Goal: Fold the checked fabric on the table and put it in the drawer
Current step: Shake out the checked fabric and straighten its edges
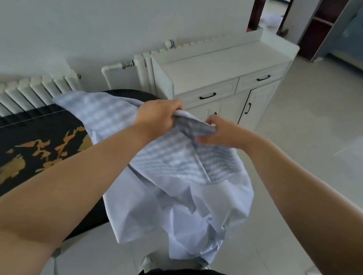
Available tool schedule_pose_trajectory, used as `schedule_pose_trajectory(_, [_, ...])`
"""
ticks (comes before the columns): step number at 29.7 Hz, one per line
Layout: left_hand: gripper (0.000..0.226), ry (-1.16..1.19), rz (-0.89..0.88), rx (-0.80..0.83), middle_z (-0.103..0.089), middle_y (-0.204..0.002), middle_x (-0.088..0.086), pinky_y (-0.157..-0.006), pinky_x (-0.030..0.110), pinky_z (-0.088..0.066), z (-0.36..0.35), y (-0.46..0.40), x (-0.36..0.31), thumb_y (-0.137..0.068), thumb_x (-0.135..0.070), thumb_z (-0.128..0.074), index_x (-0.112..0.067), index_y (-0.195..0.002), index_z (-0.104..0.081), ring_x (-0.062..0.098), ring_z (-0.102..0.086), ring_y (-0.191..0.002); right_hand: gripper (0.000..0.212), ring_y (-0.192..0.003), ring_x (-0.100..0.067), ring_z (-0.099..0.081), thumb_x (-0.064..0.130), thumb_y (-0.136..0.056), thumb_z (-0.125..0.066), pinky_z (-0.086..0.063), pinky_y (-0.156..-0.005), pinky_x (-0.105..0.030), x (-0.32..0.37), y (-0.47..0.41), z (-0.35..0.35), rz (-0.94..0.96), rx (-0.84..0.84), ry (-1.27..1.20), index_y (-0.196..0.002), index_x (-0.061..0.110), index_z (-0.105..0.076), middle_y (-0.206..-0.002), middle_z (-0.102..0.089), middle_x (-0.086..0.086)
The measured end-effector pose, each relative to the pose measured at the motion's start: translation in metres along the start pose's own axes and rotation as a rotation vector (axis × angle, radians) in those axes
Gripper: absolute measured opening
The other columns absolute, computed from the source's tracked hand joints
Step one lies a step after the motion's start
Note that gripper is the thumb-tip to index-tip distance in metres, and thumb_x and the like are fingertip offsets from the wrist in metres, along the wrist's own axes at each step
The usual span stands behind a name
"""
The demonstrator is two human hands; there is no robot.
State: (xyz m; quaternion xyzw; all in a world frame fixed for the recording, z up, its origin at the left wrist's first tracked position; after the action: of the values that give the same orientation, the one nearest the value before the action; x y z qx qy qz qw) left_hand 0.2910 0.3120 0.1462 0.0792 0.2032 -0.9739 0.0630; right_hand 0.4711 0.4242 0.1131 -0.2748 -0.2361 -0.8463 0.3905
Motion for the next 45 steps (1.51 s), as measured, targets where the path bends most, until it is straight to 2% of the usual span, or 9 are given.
schedule_pose_trajectory(4, [0.013, 0.334, 0.153, 0.09, -0.063, -0.072, -0.011, -0.065, 0.031, -0.044, 0.009, -0.004, 0.014, -0.078, -0.022, -0.049, -0.025, -0.086, -0.059, 0.014, -0.058, -0.069, 0.04, -0.099, -0.021, -0.059, 0.042, -0.078, -0.073, -0.043, -0.085, -0.031, -0.05, 0.011, -0.026, -0.167, 0.304, 0.167, -0.109, 0.019, -0.062, -0.103, -0.064, 0.003])
schedule_pose_trajectory(10, [0.035, 0.361, 0.449, 0.064, -0.035, -0.059, -0.005, -0.052, 0.03, -0.026, 0.001, -0.004, 0.044, -0.081, -0.018, -0.059, -0.024, -0.067, -0.028, 0.016, -0.027, -0.054, 0.022, -0.071, -0.02, -0.048, 0.015, -0.087, -0.053, -0.038, -0.062, -0.029, -0.059, 0.009, -0.031, -0.258, -0.068, -0.125, -0.065, 0.013, -0.058, -0.067, -0.056, 0.001])
schedule_pose_trajectory(19, [0.015, 1.088, 1.105, -0.027, -0.059, -0.076, 0.002, -0.058, 0.027, -0.049, 0.022, -0.002, 0.069, -0.088, -0.008, -0.053, -0.017, -0.077, -0.059, 0.02, -0.057, -0.071, 0.036, -0.075, 0.0, -0.06, 0.036, -0.092, -0.057, -0.045, -0.07, -0.016, -0.008, 0.025, -0.012, -0.046, 0.229, -0.234, -0.123, 0.022, -0.044, -0.091, -0.061, 0.008])
schedule_pose_trajectory(22, [0.016, 1.171, 1.344, 0.066, -0.065, -0.088, 0.008, -0.084, 0.034, -0.053, 0.023, 0.006, 0.077, -0.087, -0.01, -0.052, -0.005, -0.09, -0.067, 0.026, -0.061, -0.087, 0.081, -0.091, -0.005, -0.063, 0.035, -0.076, -0.075, -0.05, -0.078, -0.023, -0.003, 0.034, -0.037, 0.067, 0.075, -0.321, -0.137, 0.044, -0.022, -0.106, -0.062, 0.016])
schedule_pose_trajectory(24, [0.021, 1.11, 1.401, 0.095, -0.056, -0.073, 0.008, -0.075, 0.031, -0.049, 0.021, 0.01, 0.081, -0.09, -0.009, -0.046, -0.004, -0.074, -0.059, 0.024, -0.055, -0.072, 0.061, -0.069, -0.009, -0.059, 0.028, -0.078, -0.056, -0.047, -0.062, -0.03, 0.001, 0.032, -0.047, 0.104, -0.132, -0.235, -0.13, 0.049, -0.031, -0.078, -0.062, 0.022])
schedule_pose_trajectory(28, [0.014, 0.827, 1.303, 0.152, -0.058, -0.102, 0.011, -0.087, 0.031, -0.048, 0.018, 0.013, 0.066, -0.092, -0.007, -0.044, -0.008, -0.092, -0.057, 0.024, -0.057, -0.092, 0.028, -0.063, -0.01, -0.054, 0.016, -0.085, -0.046, -0.042, -0.058, -0.032, 0.011, 0.017, -0.051, 0.062, -0.348, -0.296, -0.097, 0.04, -0.053, -0.064, -0.058, 0.022])
schedule_pose_trajectory(33, [0.036, 0.386, 0.516, -0.54, -0.036, -0.141, 0.004, -0.1, 0.034, -0.037, 0.033, 0.037, 0.037, -0.091, -0.009, -0.042, -0.014, -0.126, -0.045, 0.023, -0.037, -0.13, 0.004, -0.066, -0.009, -0.053, 0.022, -0.091, -0.058, -0.04, -0.058, -0.025, 0.02, -0.003, -0.035, 0.045, -0.407, -0.419, -0.088, 0.025, -0.057, -0.071, -0.057, 0.011])
schedule_pose_trajectory(38, [0.086, -0.029, -0.003, 0.097, -0.048, -0.14, 0.004, -0.11, 0.039, -0.023, 0.041, 0.031, 0.02, -0.08, -0.069, -0.049, -0.016, -0.146, -0.03, 0.024, -0.042, -0.129, 0.007, -0.061, -0.005, -0.052, 0.026, -0.089, -0.061, -0.038, -0.052, -0.013, 0.033, -0.008, -0.026, 0.058, -0.367, -0.357, -0.082, 0.026, -0.06, -0.068, -0.057, 0.013])
schedule_pose_trajectory(45, [0.009, 0.329, 0.083, -0.041, -0.057, -0.076, -0.009, -0.063, 0.032, -0.043, 0.042, 0.022, 0.027, -0.089, -0.025, -0.064, -0.018, -0.083, -0.063, 0.006, -0.053, -0.069, 0.032, -0.08, -0.01, -0.068, 0.037, -0.067, -0.078, -0.055, -0.073, -0.029, 0.04, 0.001, -0.015, 0.107, -0.136, -0.724, -0.094, 0.033, -0.062, -0.087, -0.071, 0.011])
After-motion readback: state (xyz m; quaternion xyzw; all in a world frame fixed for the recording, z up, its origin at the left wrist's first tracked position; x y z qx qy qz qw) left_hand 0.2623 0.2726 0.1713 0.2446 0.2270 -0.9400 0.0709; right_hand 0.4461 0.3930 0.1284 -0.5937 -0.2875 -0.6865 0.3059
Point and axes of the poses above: each hand's wrist, its own y-axis away from the middle knuckle, its own z-axis out of the back of the hand, x = y × z, the point moved 1 cm from there along -y, towards the middle knuckle
